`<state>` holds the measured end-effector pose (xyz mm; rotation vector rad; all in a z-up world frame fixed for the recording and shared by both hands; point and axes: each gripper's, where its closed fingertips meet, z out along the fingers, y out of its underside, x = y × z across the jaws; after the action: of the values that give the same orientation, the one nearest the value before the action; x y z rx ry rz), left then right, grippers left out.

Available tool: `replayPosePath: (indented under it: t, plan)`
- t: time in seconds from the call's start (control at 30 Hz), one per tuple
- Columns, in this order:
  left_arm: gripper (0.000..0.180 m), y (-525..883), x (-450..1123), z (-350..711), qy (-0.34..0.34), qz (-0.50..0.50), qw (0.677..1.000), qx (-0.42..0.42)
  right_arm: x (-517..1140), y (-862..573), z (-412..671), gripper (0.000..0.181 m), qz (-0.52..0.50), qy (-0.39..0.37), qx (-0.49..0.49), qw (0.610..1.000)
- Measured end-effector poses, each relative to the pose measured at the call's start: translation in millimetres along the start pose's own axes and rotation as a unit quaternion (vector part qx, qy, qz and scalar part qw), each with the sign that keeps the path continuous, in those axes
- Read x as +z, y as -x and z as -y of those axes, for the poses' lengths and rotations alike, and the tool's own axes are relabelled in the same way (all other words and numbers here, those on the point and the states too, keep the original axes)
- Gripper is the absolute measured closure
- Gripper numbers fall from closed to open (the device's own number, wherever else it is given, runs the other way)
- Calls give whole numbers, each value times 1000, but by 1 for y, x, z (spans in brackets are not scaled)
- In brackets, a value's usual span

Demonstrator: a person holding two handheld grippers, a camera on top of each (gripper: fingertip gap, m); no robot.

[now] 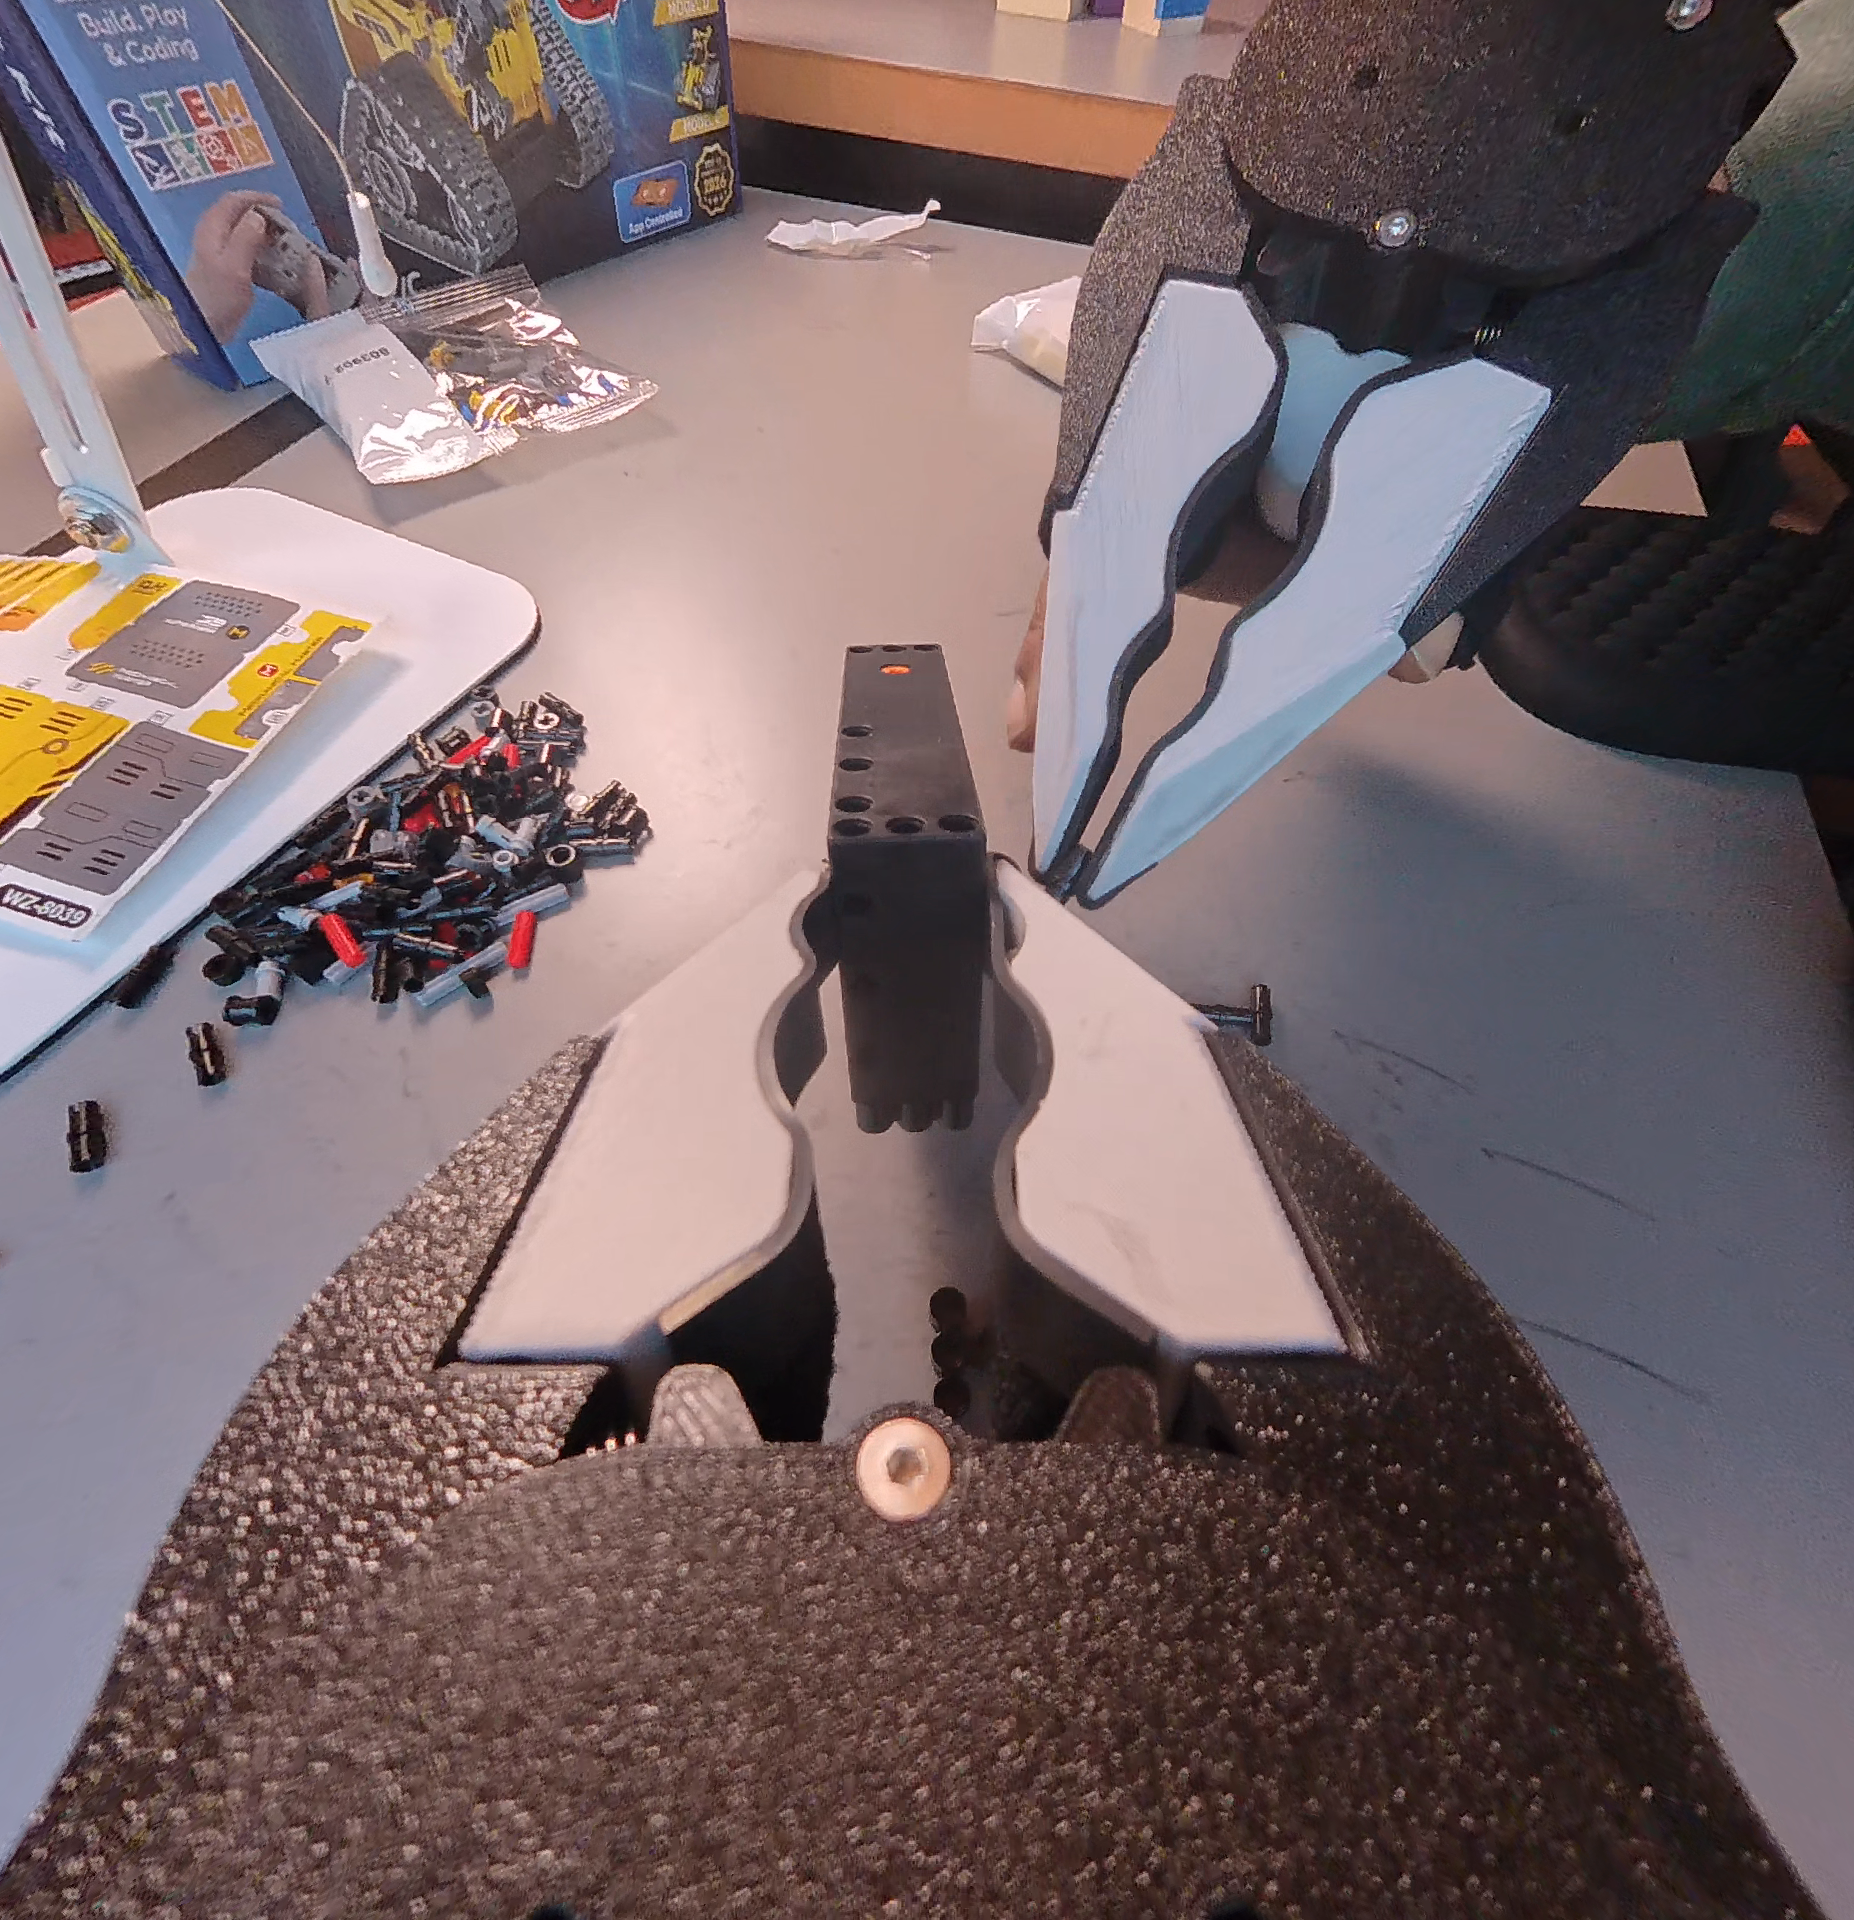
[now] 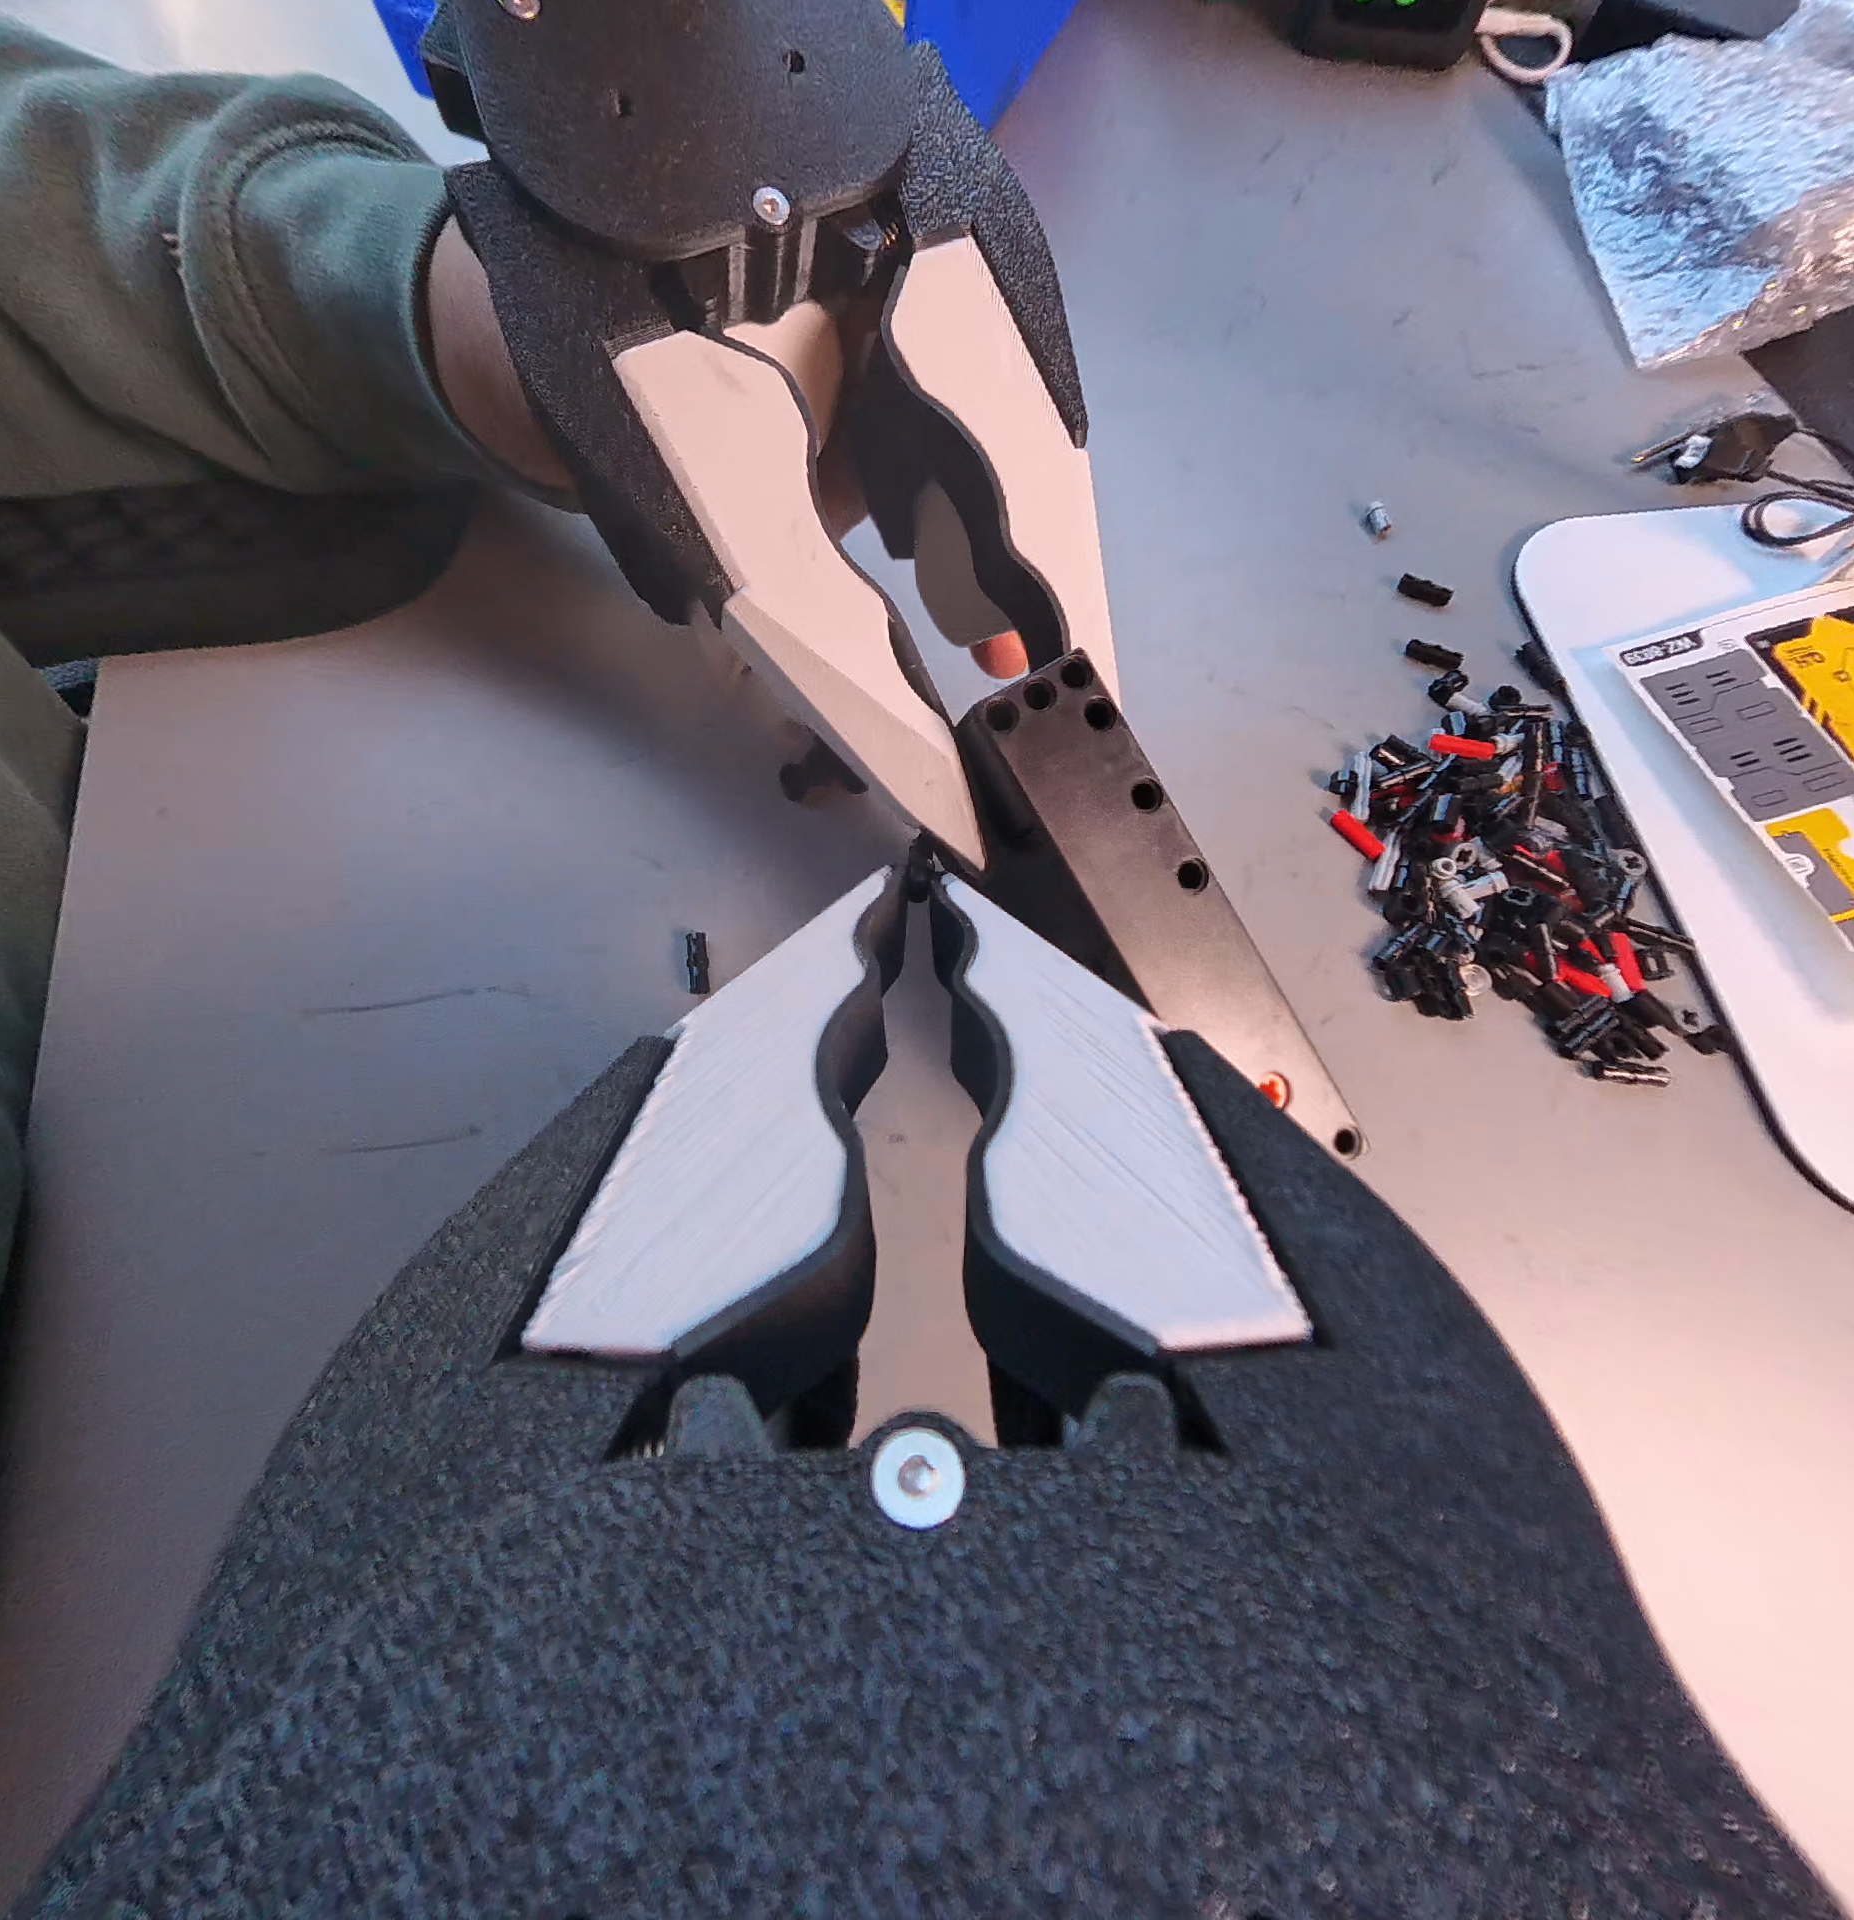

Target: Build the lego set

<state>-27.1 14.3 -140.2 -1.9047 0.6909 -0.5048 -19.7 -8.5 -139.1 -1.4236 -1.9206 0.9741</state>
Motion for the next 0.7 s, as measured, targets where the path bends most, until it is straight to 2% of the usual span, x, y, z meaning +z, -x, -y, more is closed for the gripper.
replayPosePath:
  t: [0.13,0.47,0.7]
  plan:
    - [153,2,1,-6,16,6,1000,9,-9,-3,3,179,-10,-14,-5,1000]
    - [153,1,4,-9,31,16,999,18,-3,-7,1,179,-37,70,-82,993]
    - [154,1,5,-12,43,21,999,22,0,-7,2,179,-44,75,-105,991]
